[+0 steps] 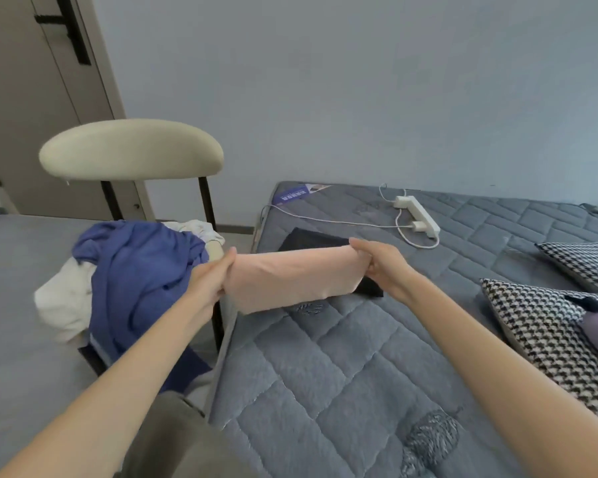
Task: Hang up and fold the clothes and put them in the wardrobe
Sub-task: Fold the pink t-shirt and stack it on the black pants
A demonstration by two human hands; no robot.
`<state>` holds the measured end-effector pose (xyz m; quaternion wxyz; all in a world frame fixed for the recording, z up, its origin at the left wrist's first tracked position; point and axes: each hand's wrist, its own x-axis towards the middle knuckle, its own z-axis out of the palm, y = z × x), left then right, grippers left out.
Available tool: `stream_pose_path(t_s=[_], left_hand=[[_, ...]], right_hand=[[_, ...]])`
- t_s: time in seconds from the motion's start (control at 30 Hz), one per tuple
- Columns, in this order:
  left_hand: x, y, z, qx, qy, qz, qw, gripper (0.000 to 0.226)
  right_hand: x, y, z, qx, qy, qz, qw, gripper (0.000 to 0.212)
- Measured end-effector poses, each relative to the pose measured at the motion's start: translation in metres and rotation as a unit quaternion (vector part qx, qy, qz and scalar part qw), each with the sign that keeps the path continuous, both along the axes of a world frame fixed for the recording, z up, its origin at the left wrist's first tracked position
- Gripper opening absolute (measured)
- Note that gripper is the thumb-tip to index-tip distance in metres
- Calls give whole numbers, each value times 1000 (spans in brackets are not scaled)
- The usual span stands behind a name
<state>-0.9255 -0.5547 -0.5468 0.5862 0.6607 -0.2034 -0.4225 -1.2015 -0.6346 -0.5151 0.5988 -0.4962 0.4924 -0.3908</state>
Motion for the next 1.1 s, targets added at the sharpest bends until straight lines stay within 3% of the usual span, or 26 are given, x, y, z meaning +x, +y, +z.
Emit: stream_pose_path(t_s=[0.27,0.43,0.6,0.73,0.87,0.97,1.1], left_hand=[[-36,98,-79,116,0,-92,989,44],[-38,126,-100,188,-61,-156,968,47],[-37,148,-113,270,-158,-267,911,37],[-38,163,-120,323,-197,-338,862,32],[-37,160,-118,312,-185,-336,869,41],[-34,151,-108,262,-169,-312,898,60],[-27,127,-88,163,-115,-265,943,40]], right_hand=[[-53,87,-115,112,60,-6,992,33],[-73,120,-147,137,82,30,987,18],[-88,144,-165,194,159,120,961,13],[-94,155,-172,255,202,159,932,31],[-92,156,-167,274,186,157,931,36],[-93,149,-152,282,104,140,943,42],[-90,131,-125,238,-6,98,966,46]])
